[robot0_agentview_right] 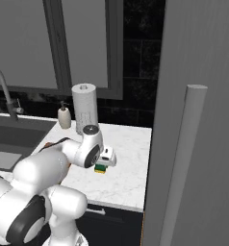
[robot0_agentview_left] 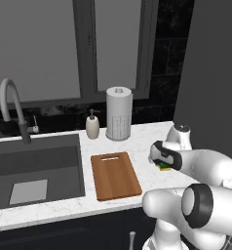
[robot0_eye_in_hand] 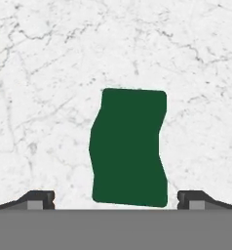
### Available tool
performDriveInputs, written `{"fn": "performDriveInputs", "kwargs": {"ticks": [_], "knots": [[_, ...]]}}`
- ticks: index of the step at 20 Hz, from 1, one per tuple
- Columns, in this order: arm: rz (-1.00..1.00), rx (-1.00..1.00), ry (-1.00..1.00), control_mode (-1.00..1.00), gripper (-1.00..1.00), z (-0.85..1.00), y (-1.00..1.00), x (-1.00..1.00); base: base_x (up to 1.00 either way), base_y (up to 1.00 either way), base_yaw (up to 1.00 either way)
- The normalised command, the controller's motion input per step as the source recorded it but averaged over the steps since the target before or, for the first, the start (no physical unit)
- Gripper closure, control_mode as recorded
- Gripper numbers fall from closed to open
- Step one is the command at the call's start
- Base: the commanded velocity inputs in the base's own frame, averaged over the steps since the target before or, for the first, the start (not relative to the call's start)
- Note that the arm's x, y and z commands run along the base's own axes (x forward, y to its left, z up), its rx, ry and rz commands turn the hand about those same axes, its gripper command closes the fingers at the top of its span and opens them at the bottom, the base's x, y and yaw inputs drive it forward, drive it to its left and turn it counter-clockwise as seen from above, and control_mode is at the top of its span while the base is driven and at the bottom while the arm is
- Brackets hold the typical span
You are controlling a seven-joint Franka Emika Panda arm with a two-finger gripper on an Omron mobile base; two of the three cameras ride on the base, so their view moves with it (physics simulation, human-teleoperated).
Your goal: Pick up the sponge from the counter and clean the cutting board by briefly scrubbing or pressing down on the cutting board. Once finished, release the sponge.
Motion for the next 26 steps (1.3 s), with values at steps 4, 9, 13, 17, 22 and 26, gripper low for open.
{"fn": "performDriveInputs", "kwargs": {"ticks": [4, 9, 13, 17, 22, 26], "knots": [[0.0, 0.0, 0.0, -1.0, -1.0, -0.25, -0.01, 0.08, 0.0, 0.0, 0.0], [0.0, 0.0, 0.0, -1.0, -1.0, -0.26, -0.06, 0.07, 0.0, 0.0, 0.0], [0.0, 0.0, 0.0, -1.0, -1.0, -0.29, -0.05, 0.06, 0.0, 0.0, 0.0], [0.0, 0.0, 0.0, -1.0, -1.0, -0.34, -0.01, 0.07, 0.0, 0.0, 0.0], [0.0, 0.0, 0.0, -1.0, 1.0, -0.41, 0.0, 0.05, 0.0, 0.0, 0.0], [0.0, 0.0, -0.01, -1.0, 1.0, -0.01, 0.0, 0.03, 0.0, 0.0, 0.0]]}}
